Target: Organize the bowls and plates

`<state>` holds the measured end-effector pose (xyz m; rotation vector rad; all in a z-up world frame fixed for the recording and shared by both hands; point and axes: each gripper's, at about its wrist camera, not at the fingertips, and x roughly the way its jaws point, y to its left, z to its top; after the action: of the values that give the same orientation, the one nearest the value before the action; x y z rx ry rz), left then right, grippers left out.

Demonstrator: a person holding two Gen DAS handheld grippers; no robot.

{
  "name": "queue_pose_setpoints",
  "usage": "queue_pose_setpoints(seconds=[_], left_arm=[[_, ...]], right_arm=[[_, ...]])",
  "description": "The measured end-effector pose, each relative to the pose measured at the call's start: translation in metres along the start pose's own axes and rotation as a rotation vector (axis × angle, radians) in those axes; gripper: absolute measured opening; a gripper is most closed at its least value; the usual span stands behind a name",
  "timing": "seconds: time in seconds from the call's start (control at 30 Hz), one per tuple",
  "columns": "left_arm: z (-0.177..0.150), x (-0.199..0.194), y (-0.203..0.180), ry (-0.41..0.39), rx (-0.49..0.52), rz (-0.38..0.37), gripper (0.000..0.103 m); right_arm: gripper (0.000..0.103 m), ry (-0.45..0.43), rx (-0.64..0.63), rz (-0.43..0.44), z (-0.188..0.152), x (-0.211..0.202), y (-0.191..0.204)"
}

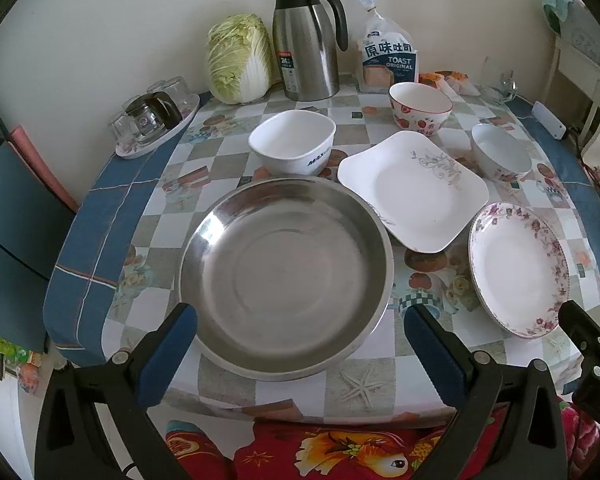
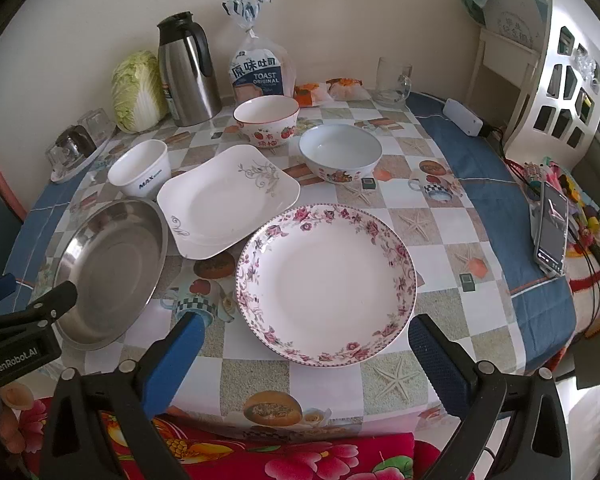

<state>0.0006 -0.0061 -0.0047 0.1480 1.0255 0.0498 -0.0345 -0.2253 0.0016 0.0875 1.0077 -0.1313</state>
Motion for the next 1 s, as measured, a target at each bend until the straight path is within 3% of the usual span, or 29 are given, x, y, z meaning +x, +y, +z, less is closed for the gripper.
queue_pose_setpoints(seconds=[1.0], left_arm=[[-0.0004, 0.0019, 0.0042, 0.011, -0.012, 0.000, 0.103]], right_arm=[[0.103, 0.002, 0.001, 0.000, -0.0003, 0.0014, 0.0004]])
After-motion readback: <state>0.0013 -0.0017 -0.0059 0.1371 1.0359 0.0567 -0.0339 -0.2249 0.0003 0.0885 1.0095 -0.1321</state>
